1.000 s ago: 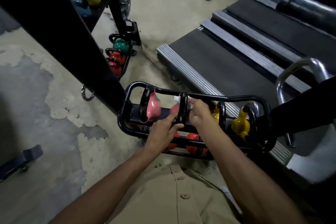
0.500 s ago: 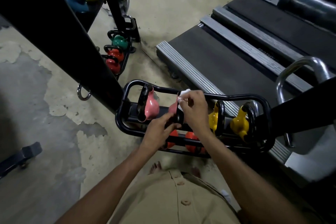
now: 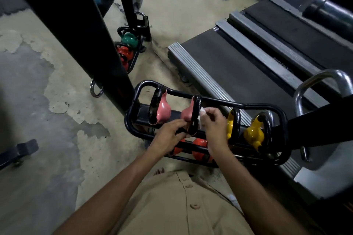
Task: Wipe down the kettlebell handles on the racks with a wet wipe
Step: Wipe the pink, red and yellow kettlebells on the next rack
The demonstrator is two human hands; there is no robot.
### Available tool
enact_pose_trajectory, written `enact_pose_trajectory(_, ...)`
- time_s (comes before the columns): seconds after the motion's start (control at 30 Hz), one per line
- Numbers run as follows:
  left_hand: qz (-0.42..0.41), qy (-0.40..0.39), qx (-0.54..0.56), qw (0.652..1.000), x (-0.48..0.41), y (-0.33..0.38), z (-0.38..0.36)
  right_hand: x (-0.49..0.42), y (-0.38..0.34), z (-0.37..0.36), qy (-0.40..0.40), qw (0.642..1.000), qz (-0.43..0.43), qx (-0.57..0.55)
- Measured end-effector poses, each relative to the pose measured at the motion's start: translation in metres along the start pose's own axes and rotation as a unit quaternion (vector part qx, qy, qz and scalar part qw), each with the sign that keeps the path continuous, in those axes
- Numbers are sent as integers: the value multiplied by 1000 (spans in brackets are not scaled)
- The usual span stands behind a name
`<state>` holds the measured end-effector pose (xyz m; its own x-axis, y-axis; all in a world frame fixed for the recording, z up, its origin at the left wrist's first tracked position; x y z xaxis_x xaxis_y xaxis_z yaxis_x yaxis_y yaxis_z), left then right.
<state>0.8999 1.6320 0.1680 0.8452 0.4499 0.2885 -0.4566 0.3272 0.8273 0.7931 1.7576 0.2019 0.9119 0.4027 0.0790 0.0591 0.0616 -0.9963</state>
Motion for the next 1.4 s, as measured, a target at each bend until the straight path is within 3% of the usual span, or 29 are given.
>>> enact_pose_trajectory(0.1,-14,3,-27,1000,1,-5,1,-23,7,-14,51,979,-146,-136)
enact_pose_trajectory(0.2,-36,19,-49,998,6,-2,-6,-24,2,-20,52,963,-183,-193)
enact_pose_trajectory(0.27,-55,44,-55,996,7,0,-8,-7,3,-17,52,975,-146,-157)
enact_pose_trajectory(0.33,-42,45,-30,998,4,-2,-9,7,-2,-11,42,998,-23,-27)
enact_pose_trajectory(0.37,-3,32,45,998,3,0,-7,10,-7,-10,19,995,66,72)
enact_pose_trajectory(0.43,70,16,177,982,1,3,-7,1,-17,-14,-42,937,235,256)
enact_pose_trajectory(0.5,106,-9,228,968,-1,2,-9,-19,-25,-25,-108,837,349,407)
enact_pose_trajectory(0.6,132,-31,253,958,0,7,-12,-45,-38,-39,-203,697,391,566)
enact_pose_trajectory(0.7,137,-16,240,961,-1,6,-13,-32,-44,-44,-299,616,417,597)
enact_pose_trajectory(0.77,122,-27,251,960,0,5,-15,-8,-43,-38,-340,587,439,589)
enact_pose_trajectory(0.83,120,-42,255,959,0,2,-16,8,-40,-25,-337,604,438,574)
enact_pose_trajectory(0.87,114,-19,231,966,-2,-1,-14,12,-38,-19,-317,636,427,560)
enact_pose_trajectory(0.93,65,7,159,985,-7,-12,-13,16,-35,-7,-249,746,366,497)
enact_pose_trajectory(1.0,-24,33,8,999,-8,-11,-15,17,-25,1,-149,875,274,370)
enact_pose_trajectory(1.07,-47,38,-36,998,-7,-11,-13,13,-16,4,-55,962,151,221)
enact_pose_trajectory(1.1,-45,36,-24,998,-7,-11,-11,8,-10,3,-27,986,76,144)
enact_pose_trajectory(1.17,-38,28,-7,999,-6,-9,-5,-7,-2,-2,8,997,-70,-17)
enact_pose_trajectory(1.23,-36,12,-8,999,-5,-7,-3,-27,6,-8,24,976,-172,-132)
enact_pose_trajectory(1.4,-44,17,-34,998,-5,-1,-3,-45,9,-23,45,943,-283,-173)
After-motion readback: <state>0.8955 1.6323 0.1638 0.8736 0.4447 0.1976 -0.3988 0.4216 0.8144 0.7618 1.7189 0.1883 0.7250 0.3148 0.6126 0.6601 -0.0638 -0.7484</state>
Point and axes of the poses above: each hand's wrist, its own x-axis away from the middle knuckle, its own z-axis out of the back of the hand, y = z × x, the point moved 4 cm from there along -x, towards the middle knuckle, and after that the axes turned 13 degrees about z, right-handed, at the moved point
